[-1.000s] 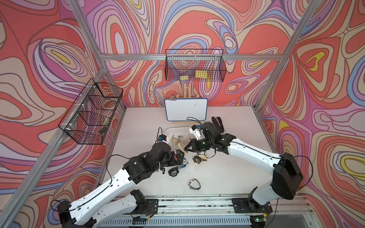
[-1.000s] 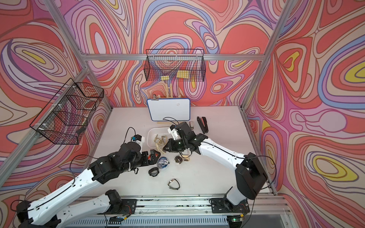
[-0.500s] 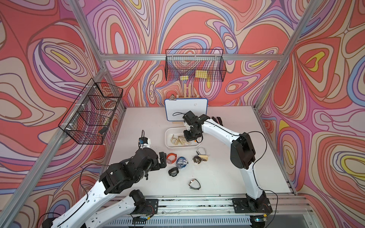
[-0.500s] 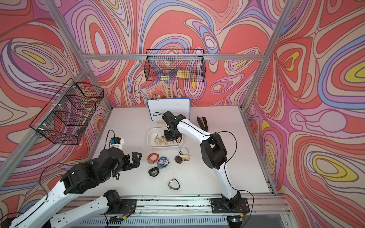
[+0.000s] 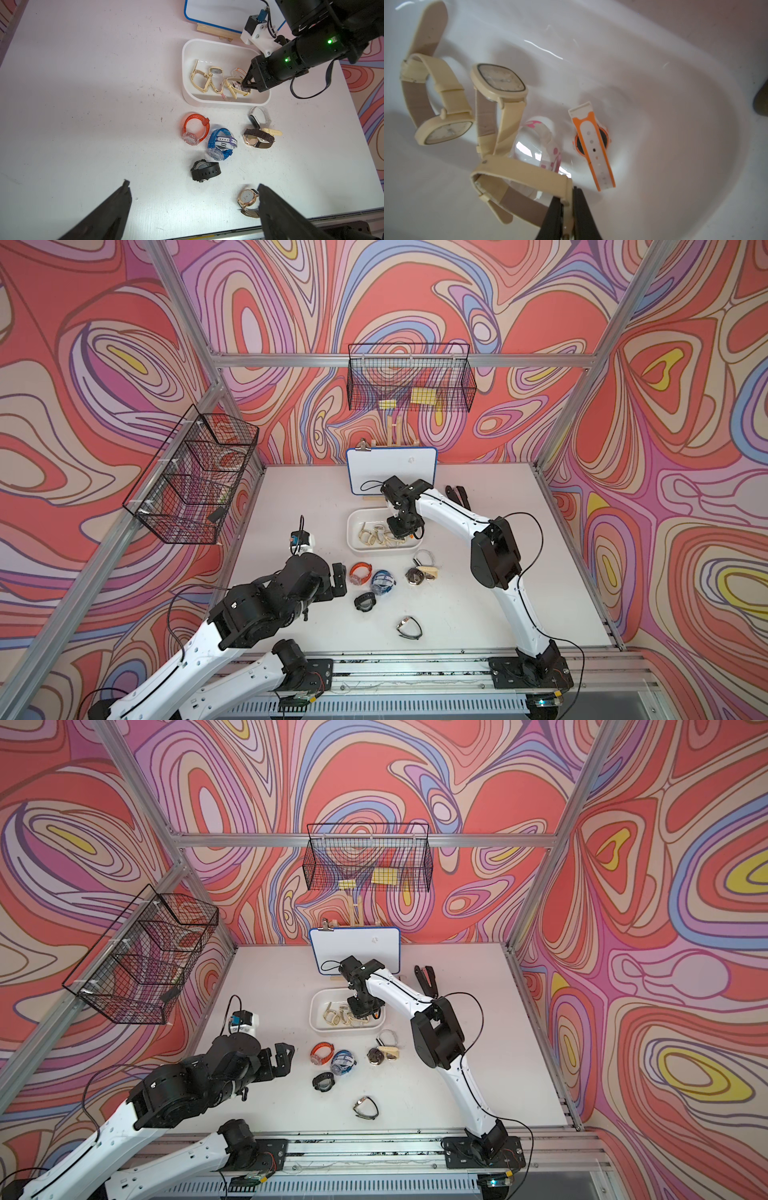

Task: Put the watch into the storage box
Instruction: Place the watch in the storage box.

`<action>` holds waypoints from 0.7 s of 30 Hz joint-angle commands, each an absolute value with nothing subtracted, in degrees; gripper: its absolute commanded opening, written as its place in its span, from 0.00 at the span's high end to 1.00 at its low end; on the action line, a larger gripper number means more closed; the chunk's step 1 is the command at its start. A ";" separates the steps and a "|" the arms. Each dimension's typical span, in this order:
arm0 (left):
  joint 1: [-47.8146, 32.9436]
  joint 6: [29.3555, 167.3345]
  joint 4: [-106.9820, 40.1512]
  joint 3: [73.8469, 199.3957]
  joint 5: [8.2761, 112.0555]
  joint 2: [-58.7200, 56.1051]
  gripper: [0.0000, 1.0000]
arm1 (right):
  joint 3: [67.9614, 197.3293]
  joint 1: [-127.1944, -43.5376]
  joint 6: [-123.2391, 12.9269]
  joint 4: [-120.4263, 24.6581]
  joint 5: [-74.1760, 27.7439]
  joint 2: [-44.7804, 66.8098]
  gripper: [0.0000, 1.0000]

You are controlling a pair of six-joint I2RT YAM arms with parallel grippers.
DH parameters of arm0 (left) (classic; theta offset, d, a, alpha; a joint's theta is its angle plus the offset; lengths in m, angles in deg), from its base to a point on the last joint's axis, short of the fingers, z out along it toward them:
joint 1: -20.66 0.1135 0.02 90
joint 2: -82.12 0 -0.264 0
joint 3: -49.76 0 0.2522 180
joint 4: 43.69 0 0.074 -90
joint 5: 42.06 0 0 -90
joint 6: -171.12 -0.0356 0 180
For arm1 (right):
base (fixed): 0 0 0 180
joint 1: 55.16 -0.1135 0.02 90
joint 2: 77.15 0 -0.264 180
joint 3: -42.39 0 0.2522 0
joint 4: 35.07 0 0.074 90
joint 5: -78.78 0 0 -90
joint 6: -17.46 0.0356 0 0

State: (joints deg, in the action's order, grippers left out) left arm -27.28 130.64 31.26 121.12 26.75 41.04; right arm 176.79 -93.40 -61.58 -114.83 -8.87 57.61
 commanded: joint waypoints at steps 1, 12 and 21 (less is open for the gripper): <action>-27.00 130.25 32.25 120.17 26.38 41.14 0.00 | 173.09 -93.57 -62.85 -115.51 -5.42 55.67 1.00; -27.00 130.43 30.10 118.54 27.30 40.37 0.00 | 167.78 -93.53 -63.49 -113.87 -4.46 51.99 1.00; -26.98 130.02 29.31 118.93 27.98 39.59 0.00 | 167.44 -93.55 -62.05 -110.60 -7.94 46.87 0.68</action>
State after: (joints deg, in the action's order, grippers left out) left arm -27.30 130.64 30.45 119.15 27.40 40.17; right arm 167.92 -93.40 -62.63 -112.47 -6.83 51.14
